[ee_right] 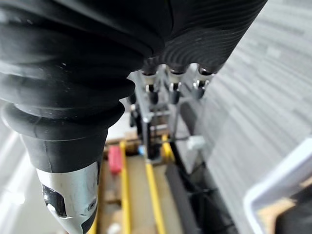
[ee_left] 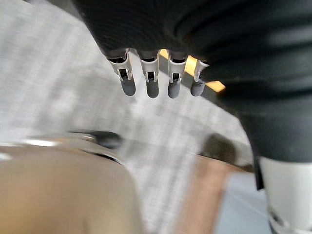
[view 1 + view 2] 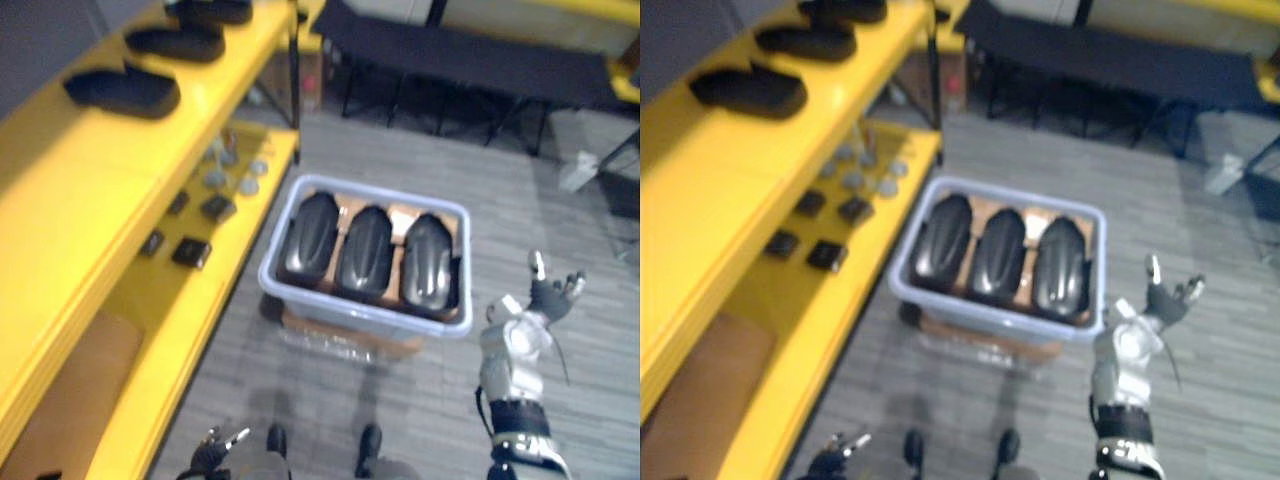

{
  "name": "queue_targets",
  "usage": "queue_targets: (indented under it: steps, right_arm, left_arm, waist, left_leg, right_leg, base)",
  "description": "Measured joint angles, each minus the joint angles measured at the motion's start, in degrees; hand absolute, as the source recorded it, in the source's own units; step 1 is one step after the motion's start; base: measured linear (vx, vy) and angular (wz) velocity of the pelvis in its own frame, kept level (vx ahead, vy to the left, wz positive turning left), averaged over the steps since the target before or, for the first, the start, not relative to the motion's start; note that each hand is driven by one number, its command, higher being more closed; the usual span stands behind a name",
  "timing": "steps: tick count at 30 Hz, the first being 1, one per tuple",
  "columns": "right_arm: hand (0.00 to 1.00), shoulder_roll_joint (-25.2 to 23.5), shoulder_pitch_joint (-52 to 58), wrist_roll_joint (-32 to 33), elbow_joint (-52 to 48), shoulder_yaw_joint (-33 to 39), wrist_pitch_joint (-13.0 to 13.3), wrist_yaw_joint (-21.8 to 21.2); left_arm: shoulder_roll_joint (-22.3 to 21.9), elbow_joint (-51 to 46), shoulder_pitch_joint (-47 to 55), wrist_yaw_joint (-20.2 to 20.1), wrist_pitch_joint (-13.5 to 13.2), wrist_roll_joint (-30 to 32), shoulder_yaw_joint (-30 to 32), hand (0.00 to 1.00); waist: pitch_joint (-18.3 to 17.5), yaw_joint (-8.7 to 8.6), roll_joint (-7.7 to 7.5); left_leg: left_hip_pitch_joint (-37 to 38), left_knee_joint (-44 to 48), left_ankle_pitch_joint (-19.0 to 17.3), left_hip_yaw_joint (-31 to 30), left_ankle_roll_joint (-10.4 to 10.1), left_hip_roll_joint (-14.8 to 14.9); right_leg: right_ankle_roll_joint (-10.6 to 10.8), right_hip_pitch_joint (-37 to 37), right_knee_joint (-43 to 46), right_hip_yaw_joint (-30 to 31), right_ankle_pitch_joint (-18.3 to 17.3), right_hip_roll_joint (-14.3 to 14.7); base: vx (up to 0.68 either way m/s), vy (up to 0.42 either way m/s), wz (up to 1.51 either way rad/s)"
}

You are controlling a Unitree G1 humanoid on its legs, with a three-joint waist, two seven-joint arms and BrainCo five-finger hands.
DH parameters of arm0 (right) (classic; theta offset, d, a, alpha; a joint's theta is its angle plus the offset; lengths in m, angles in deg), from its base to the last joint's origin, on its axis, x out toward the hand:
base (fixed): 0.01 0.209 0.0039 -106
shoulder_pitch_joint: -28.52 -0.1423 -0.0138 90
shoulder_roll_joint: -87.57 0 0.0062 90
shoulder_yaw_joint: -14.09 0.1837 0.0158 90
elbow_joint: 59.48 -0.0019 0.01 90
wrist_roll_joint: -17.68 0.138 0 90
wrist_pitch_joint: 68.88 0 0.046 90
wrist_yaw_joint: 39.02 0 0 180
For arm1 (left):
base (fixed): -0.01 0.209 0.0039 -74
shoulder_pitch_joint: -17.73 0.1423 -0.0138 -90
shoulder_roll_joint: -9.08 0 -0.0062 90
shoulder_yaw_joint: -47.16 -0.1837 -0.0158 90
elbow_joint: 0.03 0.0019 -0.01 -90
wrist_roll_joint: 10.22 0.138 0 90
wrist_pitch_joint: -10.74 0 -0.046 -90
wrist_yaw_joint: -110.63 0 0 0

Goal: Walk over and take plastic housings, then place them on the shelf

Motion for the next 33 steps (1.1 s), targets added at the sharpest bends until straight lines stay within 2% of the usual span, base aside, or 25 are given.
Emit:
queue_targets:
  steps: [3,6,8,12,14,16,17,20,24,28,31,32,33]
  right_arm:
    - [0.0,1.7,-3.4,0.0,1.7,1.3,0.0,1.7]
    - [0.0,3.4,-5.6,-0.2,5.3,1.5,0.1,2.1]
    - [0.0,5.0,-7.6,2.5,9.2,1.9,1.1,0.6]
    - [0.0,7.5,-10.2,2.9,15.3,1.9,1.1,0.9]
    - [0.0,10.2,-12.5,3.0,19.4,2.0,-0.7,2.7]
    - [0.0,11.9,-13.4,3.0,21.7,2.0,-2.4,3.9]
    - [0.0,13.3,-14.7,2.9,23.6,2.0,-4.2,4.7]
    - [0.0,16.0,-17.5,2.9,27.5,2.0,-6.4,5.6]
    - [0.0,19.5,-19.4,2.2,30.8,2.0,-7.6,5.7]
    - [0.0,23.6,-23.8,-0.6,35.1,1.7,-9.3,5.7]
    - [0.0,29.0,-27.6,-0.6,38.5,0.1,-10.3,5.7]
    - [0.0,32.7,-29.2,-1.9,39.9,-0.5,-10.6,5.6]
    - [0.0,33.8,-29.9,-2.7,40.6,-1.0,-10.6,5.6]
  left_arm:
    - [0.2,-1.6,-0.8,0.1,-0.3,0.0,-0.1,0.0]
    - [0.0,-2.2,-0.8,0.1,-1.0,-1.3,-1.7,0.0]
    - [0.0,-2.2,-0.8,0.0,-1.9,-2.2,-2.3,0.0]
    - [0.0,-2.2,-1.1,-0.2,-2.1,-3.1,-3.9,0.0]
    - [-0.2,-2.1,-1.5,-1.0,-2.4,-4.5,-4.6,0.0]
    - [-0.2,-2.0,-1.5,-1.0,-2.9,-5.5,-5.2,0.0]
    - [0.1,-2.0,-1.5,-1.0,-3.5,-6.9,-6.3,0.0]
    - [-0.3,-2.0,-1.6,-0.4,-5.3,-11.0,-7.1,0.0]
    - [-0.9,-2.0,-1.6,1.8,-5.5,-17.8,-8.5,0.0]
    - [-1.6,-1.0,-0.7,2.4,-3.6,-20.2,-8.3,0.0]
    - [-2.3,-1.0,1.5,1.7,-2.0,-20.1,-8.0,0.0]
    - [-2.8,-1.0,2.8,0.8,-1.3,-20.1,-8.1,0.0]
    - [-2.9,-1.0,3.5,0.5,-1.3,-20.1,-8.1,0.0]
  waist:
    - [3.2,0.94,-0.28]
    - [4.4,1.87,0.93]
    - [5.0,1.84,1.54]
    - [6.4,1.9,2.63]
    - [7.5,1.92,3.79]
    - [7.7,1.93,3.98]
    - [8.0,1.97,4.26]
    - [9.6,1.93,5.34]
    - [10.9,1.45,7.57]
    - [11.9,1.64,8.84]
    - [12.5,1.45,10.45]
    - [12.8,1.08,11.85]
    - [12.8,1.04,12.2]
  left_leg:
    - [-1.2,1.0,0.0,-0.8,-0.1,-0.1]
    - [-1.5,1.0,0.0,-0.8,-0.1,-0.2]
    - [-2.6,1.0,0.2,-0.8,0.2,-0.7]
    - [-3.2,1.0,0.6,-0.7,0.7,-1.7]
    - [-3.3,0.9,0.9,-0.8,1.3,-2.0]
    - [-4.0,0.9,1.2,-1.0,1.6,-2.3]
    - [-4.8,0.8,1.6,-1.1,1.6,-2.5]
    - [-5.4,0.1,2.6,-1.2,1.5,-2.9]
    - [-6.0,-1.1,4.1,-2.6,1.4,-3.6]
    - [-7.2,-1.8,5.5,-2.8,1.5,-4.0]
    - [-7.0,-4.1,7.2,-3.4,2.3,-4.6]
    - [-7.0,-5.8,8.4,-4.4,2.7,-5.0]
    - [-7.1,-6.1,8.6,-4.7,2.7,-5.2]
  right_leg:
    - [0.4,-0.5,0.5,0.9,0.3,0.0]
    - [0.3,-1.6,1.2,1.8,1.6,0.0]
    - [0.6,-2.9,1.2,2.6,2.3,-0.6]
    - [0.4,-3.4,1.2,2.6,2.7,-1.5]
    - [0.0,-3.6,1.1,2.6,3.4,-1.7]
    - [0.1,-3.8,0.6,2.5,3.4,-2.0]
    - [0.0,-4.6,0.6,2.4,3.5,-2.1]
    - [0.0,-5.4,0.5,2.3,3.6,-2.3]
    - [0.0,-5.7,0.0,0.7,3.5,-2.9]
    - [-0.4,-6.9,-0.4,0.5,3.1,-3.2]
    - [-0.1,-7.4,-0.4,-0.2,3.2,-3.8]
    - [0.3,-7.5,-0.4,-0.9,3.2,-4.1]
    - [0.6,-7.6,-0.4,-1.1,3.4,-4.2]
  base:
    - [0.03,0.027,0.14]
    - [0.01,0.063,-0.04]
    - [-0.02,0.07,-0.03]
    - [-0.05,0.039,0.0]
    - [-0.09,0.029,0.02]
    - [-0.08,0.007,0.06]
    - [-0.08,-0.01,0.05]
    - [-0.1,-0.02,0.03]
    - [-0.08,-0.014,0.14]
    - [-0.06,0.006,0.07]
    - [-0.01,0.037,0.16]
    - [0.02,0.046,0.3]
    - [0.04,0.052,0.28]
